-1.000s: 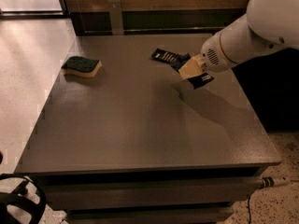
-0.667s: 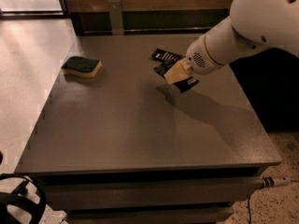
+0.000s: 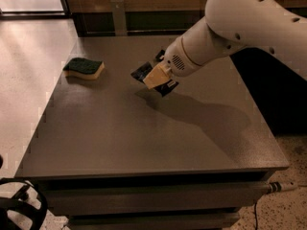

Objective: Move rxbar blueberry near sponge

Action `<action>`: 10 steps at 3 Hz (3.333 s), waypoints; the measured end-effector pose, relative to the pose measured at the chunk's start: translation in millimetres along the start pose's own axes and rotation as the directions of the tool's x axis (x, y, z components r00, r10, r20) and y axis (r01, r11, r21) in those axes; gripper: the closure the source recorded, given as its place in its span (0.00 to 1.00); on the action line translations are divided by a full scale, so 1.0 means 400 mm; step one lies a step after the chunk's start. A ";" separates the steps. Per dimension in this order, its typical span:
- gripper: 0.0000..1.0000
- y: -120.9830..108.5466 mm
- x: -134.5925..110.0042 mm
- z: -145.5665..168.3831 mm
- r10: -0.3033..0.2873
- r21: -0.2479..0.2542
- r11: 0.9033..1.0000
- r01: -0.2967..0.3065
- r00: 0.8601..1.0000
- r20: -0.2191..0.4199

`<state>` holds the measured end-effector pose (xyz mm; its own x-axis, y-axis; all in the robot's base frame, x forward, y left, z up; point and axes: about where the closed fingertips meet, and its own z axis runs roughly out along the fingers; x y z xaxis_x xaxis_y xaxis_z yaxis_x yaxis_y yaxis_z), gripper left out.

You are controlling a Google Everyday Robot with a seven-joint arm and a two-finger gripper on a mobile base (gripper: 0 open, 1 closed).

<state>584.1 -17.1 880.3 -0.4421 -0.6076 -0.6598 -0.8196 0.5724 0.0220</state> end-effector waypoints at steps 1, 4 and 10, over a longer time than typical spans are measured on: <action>1.00 0.040 -0.056 0.045 -0.049 -0.040 0.998 0.050 0.998 0.025; 1.00 0.101 -0.139 0.167 -0.088 -0.120 0.989 0.092 0.995 0.040; 0.58 0.216 -0.237 0.354 -0.292 -0.333 0.893 0.303 0.953 0.084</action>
Offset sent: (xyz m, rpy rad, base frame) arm 0.0163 0.1010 -0.0130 0.0644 0.0047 0.1468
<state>606.8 167.8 838.6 -0.1515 -0.6995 -0.6984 -0.9871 0.1443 0.0697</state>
